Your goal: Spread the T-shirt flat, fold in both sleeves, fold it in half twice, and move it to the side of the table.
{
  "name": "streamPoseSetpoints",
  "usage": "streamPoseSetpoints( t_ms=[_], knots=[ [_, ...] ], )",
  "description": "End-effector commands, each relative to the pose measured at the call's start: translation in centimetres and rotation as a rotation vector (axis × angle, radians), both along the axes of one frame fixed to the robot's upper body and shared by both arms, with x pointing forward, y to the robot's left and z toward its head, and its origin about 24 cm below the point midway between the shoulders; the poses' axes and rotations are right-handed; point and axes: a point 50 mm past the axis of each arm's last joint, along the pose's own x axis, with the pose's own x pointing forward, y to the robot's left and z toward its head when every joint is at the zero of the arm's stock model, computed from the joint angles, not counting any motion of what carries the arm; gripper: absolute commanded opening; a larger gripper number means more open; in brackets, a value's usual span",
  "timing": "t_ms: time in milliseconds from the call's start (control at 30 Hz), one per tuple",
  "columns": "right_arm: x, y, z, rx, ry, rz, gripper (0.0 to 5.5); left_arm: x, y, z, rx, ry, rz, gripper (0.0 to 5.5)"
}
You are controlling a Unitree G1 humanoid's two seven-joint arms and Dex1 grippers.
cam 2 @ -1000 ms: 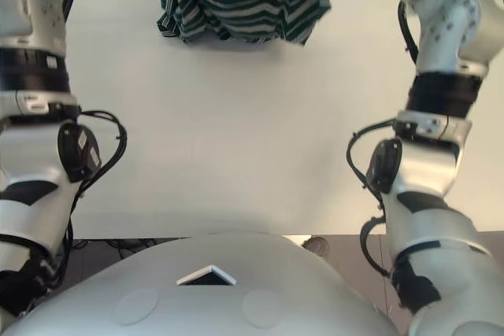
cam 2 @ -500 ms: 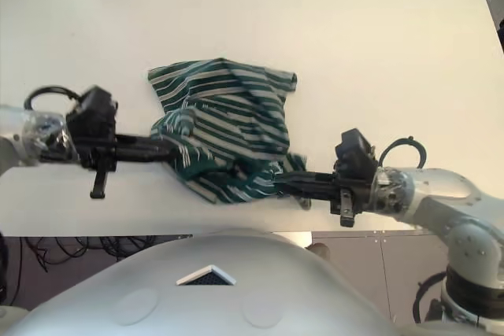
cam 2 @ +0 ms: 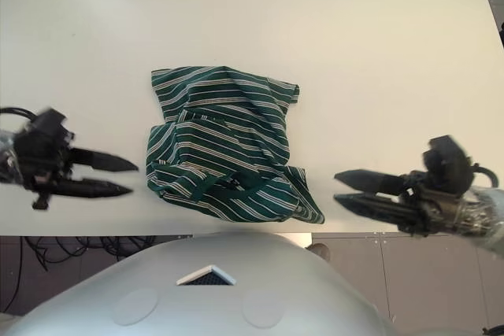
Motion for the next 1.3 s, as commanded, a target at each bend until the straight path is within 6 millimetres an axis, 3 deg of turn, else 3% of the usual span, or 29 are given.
streamPoseSetpoints(
  t_ms=[33, 100, 167, 267, 367, 567, 767, 1067, 1300],
  knots=[
    [6.2, -1.3, -1.9, -0.163, -0.176, -0.324, 2.17, 8.3, 1.0, 1.2, -0.051, -0.33, 0.349, 2.02],
    [9.2, -0.8, -3.2, -0.262, -0.251, -0.407, 2.17, 11.1, 0.8, 0.1, 0.117, -0.516, 0.415, 2.02],
    [11.1, 0.1, -4.6, -0.358, -0.306, -0.39, 2.17, 12.4, 0.5, -1.5, 0.203, -0.576, 0.402, 2.02],
    [14.5, 2.0, -7.0, -0.453, -0.373, -0.304, 2.17, 14.0, 1.0, -4.6, 0.324, -0.562, 0.415, 2.02],
    [16.1, 3.6, -9.0, -0.468, -0.384, -0.222, 2.17, 14.7, 1.1, -6.6, 0.362, -0.464, 0.425, 2.02],
    [16.9, 4.7, -11.5, -0.531, -0.397, -0.069, 2.17, 14.3, 2.4, -7.1, 0.379, -0.432, 0.354, 2.02],
    [16.1, 3.8, -11.7, -0.511, -0.377, -0.052, 2.17, 13.9, 3.4, -6.5, 0.368, -0.44, 0.228, 2.02],
    [16.5, 4.6, -12.7, -0.594, -0.412, 0.001, 2.17, 13.5, 3.4, -7.3, 0.449, -0.487, 0.094, 2.02],
    [16.7, 5.4, -12.9, -0.574, -0.423, 0.037, 1.19, 13.3, 2.5, -8.1, 0.488, -0.522, -0.025, 2.05]
  ],
)
